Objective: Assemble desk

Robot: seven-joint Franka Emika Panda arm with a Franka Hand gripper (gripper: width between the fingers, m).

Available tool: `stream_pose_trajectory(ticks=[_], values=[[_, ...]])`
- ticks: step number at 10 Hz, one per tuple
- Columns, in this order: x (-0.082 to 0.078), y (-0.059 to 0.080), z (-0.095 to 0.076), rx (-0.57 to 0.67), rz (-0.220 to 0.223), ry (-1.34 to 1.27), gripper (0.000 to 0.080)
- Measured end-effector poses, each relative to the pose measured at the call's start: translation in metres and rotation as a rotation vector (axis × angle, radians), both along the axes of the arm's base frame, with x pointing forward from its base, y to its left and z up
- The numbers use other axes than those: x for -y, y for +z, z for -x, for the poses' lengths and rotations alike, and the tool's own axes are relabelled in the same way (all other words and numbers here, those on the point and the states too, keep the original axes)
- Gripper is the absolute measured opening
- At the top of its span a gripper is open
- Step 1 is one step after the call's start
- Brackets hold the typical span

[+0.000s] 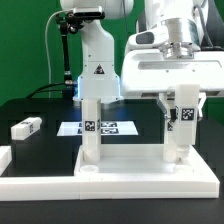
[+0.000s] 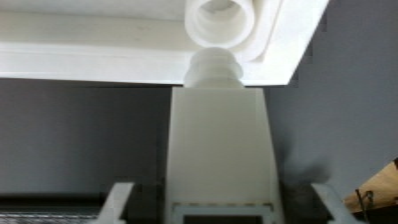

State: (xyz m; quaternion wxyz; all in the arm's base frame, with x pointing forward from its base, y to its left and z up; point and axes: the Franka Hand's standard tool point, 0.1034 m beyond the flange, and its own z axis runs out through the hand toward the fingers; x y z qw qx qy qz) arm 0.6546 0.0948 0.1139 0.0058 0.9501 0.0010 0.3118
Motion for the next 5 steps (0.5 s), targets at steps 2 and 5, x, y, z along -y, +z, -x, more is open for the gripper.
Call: stream_pose_trajectory(ticks=[2, 5], values=[[0.0, 0.0, 0.0, 0.0, 0.0, 0.0, 0.0343], [0.0, 0.0, 0.0, 0.0, 0.0, 0.0, 0.0612]])
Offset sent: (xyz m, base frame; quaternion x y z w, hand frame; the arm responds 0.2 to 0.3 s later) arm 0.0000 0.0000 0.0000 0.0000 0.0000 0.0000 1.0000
